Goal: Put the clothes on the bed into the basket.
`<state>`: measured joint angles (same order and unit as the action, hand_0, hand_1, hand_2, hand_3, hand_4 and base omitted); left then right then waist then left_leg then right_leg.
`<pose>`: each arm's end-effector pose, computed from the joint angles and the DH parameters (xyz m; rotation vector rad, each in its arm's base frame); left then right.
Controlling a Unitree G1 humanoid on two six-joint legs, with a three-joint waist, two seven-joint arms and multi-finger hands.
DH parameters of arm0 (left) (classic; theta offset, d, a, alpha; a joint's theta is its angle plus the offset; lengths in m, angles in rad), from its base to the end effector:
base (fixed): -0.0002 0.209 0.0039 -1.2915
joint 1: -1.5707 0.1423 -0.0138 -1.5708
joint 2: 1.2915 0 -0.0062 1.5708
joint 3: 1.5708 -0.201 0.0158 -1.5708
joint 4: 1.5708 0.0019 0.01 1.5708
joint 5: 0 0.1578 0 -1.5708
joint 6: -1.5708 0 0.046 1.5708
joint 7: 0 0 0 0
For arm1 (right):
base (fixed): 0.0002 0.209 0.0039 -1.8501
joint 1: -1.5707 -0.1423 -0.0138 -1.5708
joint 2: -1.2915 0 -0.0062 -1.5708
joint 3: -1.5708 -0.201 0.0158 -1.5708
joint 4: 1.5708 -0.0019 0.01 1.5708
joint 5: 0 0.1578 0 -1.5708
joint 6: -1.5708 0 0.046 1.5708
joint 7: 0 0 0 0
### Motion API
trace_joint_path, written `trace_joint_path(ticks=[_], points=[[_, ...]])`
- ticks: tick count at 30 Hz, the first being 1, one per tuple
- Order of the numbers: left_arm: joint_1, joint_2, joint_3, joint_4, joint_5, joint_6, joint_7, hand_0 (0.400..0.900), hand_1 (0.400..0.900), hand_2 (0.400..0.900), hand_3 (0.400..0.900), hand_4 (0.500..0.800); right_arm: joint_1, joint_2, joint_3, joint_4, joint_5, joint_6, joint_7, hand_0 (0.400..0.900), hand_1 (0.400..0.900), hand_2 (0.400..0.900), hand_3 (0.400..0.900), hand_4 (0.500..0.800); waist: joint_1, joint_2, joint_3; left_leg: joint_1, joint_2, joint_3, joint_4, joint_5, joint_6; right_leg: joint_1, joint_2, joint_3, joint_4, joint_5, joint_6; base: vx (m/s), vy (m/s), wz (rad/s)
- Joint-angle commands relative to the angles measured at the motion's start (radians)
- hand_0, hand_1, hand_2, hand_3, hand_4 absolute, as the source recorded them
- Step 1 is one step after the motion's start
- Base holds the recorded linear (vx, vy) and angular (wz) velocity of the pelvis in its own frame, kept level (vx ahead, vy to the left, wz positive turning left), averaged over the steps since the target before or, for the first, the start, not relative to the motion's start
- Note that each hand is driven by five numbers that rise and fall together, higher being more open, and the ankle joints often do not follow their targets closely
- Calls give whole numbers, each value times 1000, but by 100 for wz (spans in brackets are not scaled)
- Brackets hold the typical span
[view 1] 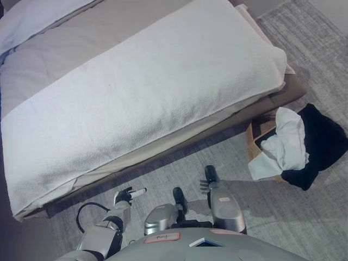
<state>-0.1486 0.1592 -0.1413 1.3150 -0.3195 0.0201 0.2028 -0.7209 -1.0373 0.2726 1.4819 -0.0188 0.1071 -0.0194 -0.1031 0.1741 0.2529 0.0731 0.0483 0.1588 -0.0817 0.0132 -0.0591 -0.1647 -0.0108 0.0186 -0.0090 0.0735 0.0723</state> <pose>0.1207 0.2004 -0.1485 0.0885 1.1831 0.3317 0.2200 -0.4664 0.1167 -0.8390 0.8440 -0.7532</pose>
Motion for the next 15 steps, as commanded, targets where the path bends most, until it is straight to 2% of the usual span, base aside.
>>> trace_joint_path(ticks=[1, 7, 10, 15], points=[[25, 96, 13, 45, 17, 1, 11, 900, 900, 900, 900, 800, 39, 65, 47, 21, 13, -11, -2, 900, 900, 900, 900, 800, 35, -104, -102, -49, -9, -46, 7, 24, -15, 83, -81, 18, -24, 23, 49, 25, -24, 23], [31, 114, 32, 56, 33, 5, 11, 900, 900, 900, 900, 800, 102, 220, 36, -3, 16, -10, -9, 900, 900, 900, 900, 800, 68, -141, -122, -45, -12, -76, 3, 22, -9, 106, -84, -6, -26, 17, 44, 29, -9, 17], [36, 117, 47, 60, 33, 7, 19, 900, 900, 900, 900, 800, 137, 306, 42, -79, 23, -22, -32, 900, 900, 900, 900, 800, 77, -152, -129, -43, -16, -87, 1, 22, -5, 115, -85, -11, -29, 16, 43, 23, 6, 9], [47, 104, 59, 61, 54, 8, 12, 900, 900, 900, 900, 800, 253, 507, 74, -165, 11, -45, -28, 900, 900, 900, 900, 800, 102, -165, -147, -42, -18, -108, -2, 23, -1, 127, -87, -35, -33, 14, 40, 18, 3, 19]])
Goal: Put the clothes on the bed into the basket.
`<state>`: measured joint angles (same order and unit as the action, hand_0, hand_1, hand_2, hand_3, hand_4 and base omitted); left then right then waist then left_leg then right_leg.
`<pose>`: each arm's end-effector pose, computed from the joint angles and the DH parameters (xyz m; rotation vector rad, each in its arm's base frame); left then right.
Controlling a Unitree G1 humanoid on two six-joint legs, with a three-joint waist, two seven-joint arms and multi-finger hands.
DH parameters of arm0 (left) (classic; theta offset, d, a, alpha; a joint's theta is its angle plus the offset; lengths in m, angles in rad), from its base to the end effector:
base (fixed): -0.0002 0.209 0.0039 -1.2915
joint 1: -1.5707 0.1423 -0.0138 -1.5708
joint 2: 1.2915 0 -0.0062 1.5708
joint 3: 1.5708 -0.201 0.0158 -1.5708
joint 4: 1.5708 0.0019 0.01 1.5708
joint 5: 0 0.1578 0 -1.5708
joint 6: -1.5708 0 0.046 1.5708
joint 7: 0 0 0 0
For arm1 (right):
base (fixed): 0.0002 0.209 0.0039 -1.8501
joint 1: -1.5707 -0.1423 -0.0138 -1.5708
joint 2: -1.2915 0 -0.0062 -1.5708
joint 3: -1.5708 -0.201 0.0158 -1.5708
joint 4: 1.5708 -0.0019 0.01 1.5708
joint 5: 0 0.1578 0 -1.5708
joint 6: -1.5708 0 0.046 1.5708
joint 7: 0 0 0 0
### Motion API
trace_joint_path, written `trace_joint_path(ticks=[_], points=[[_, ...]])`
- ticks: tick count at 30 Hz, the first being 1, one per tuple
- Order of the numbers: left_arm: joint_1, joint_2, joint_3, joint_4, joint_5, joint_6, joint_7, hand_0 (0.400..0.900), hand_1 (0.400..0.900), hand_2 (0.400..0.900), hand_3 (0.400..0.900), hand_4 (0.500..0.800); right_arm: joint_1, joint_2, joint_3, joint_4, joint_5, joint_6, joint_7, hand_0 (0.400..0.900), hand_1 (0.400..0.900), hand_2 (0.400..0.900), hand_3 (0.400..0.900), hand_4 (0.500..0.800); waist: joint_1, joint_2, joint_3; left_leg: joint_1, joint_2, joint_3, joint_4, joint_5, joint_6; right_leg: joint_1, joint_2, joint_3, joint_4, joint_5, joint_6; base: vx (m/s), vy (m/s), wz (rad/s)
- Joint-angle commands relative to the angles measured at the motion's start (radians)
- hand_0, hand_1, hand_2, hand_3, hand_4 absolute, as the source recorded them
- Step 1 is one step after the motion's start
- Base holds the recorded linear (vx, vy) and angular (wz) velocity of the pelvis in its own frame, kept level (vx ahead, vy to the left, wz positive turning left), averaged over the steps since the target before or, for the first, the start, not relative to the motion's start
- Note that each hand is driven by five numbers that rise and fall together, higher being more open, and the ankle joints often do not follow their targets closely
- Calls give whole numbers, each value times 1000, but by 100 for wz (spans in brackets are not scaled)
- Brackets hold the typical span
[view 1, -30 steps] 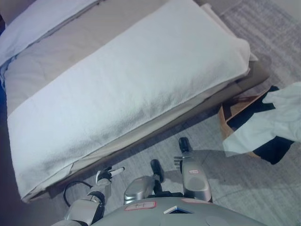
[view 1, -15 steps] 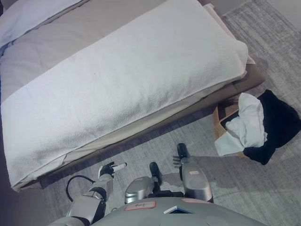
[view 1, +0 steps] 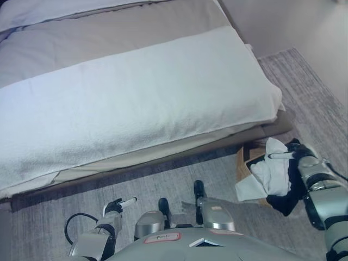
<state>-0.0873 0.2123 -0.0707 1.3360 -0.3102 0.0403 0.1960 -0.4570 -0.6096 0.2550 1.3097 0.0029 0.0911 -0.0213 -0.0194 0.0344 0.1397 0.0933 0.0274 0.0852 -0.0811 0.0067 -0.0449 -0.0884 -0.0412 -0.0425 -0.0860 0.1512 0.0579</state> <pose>0.0916 0.2274 -0.1513 0.0872 1.2669 0.4317 0.2263 -0.3480 -0.0358 -0.6795 0.9514 -0.2736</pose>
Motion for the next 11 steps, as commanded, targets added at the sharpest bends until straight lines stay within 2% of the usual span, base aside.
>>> trace_joint_path(ticks=[1, 2, 8, 11], points=[[-13, 48, -17, 49, 60, -7, 6, 900, 900, 900, 900, 800, 19, 135, 105, 25, -29, -25, -23, 900, 900, 900, 900, 800, 29, -30, -43, -62, 2, -50, -4, 29, -13, 60, -58, 12, 39, -68, 54, 28, 0, 32], [-12, 49, -17, 49, 60, -7, 6, 900, 900, 900, 900, 800, 19, 136, 105, 25, -30, -25, -23, 900, 900, 900, 900, 800, 27, -31, -43, -62, 2, -51, -4, 29, -13, 61, -59, 11, 39, -68, 54, 25, -3, 32], [-13, 25, -57, 67, 130, 6, -1, 900, 900, 900, 900, 800, 124, 315, 126, 56, -79, -24, -41, 900, 900, 900, 900, 800, 66, -50, -65, -70, -8, -123, -6, 33, -8, 93, -67, -64, 36, -81, 53, 18, 7, 42], [-13, 26, -57, 75, 150, 11, 2, 900, 900, 900, 900, 800, 160, 353, 122, 53, -70, -25, -42, 900, 900, 900, 900, 800, 81, -61, -74, -75, -12, -157, -6, 37, -8, 109, -71, -97, 33, -86, 52, 18, 7, 44]])
